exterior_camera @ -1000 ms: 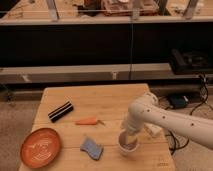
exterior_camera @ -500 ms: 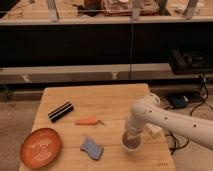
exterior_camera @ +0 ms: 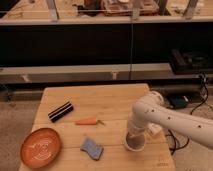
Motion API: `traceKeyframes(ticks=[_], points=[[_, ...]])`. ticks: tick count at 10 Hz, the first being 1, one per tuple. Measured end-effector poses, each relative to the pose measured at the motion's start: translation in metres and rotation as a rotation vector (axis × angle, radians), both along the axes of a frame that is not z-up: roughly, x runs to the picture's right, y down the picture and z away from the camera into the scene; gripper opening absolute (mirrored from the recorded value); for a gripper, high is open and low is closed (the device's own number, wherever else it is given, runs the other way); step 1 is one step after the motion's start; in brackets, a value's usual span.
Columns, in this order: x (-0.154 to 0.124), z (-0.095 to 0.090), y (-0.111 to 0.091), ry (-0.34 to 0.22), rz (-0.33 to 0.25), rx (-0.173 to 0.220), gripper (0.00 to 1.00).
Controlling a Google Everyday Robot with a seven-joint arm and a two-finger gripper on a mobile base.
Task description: Place the ceramic cup in the ceramic bowl
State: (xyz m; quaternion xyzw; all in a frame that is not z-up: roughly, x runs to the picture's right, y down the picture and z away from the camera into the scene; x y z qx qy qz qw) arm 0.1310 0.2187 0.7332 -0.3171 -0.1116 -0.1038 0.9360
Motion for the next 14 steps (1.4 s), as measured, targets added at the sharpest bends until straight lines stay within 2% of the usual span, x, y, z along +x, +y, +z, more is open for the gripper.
traceKeyframes(ticks=[3, 6, 9, 14], points=[[0.005, -0.014, -0.014, -0.005, -0.03, 0.01, 0.09], [0.006, -0.016, -0.017, -0.012, -0.05, 0.021, 0.09], [0.008, -0.031, -0.035, -0.017, -0.07, 0.031, 0.09], [0.01, -0.042, -0.052, -0.028, -0.099, 0.047, 0.09]])
